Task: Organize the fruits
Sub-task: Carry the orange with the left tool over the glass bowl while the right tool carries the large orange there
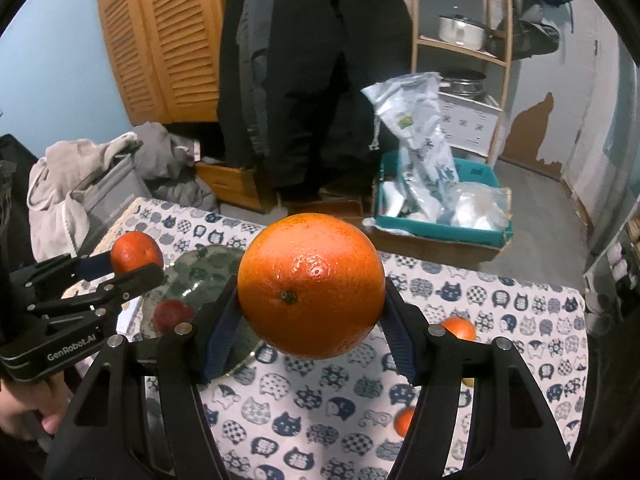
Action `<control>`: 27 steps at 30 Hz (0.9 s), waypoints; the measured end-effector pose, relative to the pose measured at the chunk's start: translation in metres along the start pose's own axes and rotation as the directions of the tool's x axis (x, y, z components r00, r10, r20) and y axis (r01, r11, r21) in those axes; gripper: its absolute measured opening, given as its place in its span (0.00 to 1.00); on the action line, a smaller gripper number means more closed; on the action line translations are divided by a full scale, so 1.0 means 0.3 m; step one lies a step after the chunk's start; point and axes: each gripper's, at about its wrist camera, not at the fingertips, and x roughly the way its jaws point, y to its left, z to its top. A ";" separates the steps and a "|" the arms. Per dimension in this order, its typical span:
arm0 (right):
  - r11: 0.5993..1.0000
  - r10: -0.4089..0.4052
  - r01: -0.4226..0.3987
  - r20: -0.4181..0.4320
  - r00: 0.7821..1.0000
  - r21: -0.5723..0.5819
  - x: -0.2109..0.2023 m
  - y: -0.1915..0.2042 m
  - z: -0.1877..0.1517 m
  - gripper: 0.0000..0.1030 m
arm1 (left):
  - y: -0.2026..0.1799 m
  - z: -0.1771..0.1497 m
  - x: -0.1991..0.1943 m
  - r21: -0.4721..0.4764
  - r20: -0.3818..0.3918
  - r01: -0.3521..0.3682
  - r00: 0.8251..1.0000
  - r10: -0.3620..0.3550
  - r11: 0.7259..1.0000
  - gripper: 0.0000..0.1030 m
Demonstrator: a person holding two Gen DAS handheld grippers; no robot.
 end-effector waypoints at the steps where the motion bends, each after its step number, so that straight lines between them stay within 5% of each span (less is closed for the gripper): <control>1: 1.000 0.007 -0.007 -0.005 1.000 -0.005 0.013 0.015 0.006 0.64 | 0.017 0.001 0.002 -0.006 -0.002 -0.006 1.000 0.006 1.000 0.44; 17: 0.993 0.106 -0.110 -0.088 0.991 -0.037 0.213 0.234 0.067 0.64 | 0.234 -0.018 0.074 -0.082 -0.064 -0.067 0.996 0.062 0.994 0.44; 27: 0.992 0.112 -0.121 -0.195 0.974 -0.036 0.426 0.288 0.045 0.64 | 0.350 -0.068 0.234 -0.146 -0.185 -0.077 0.981 0.050 0.986 0.44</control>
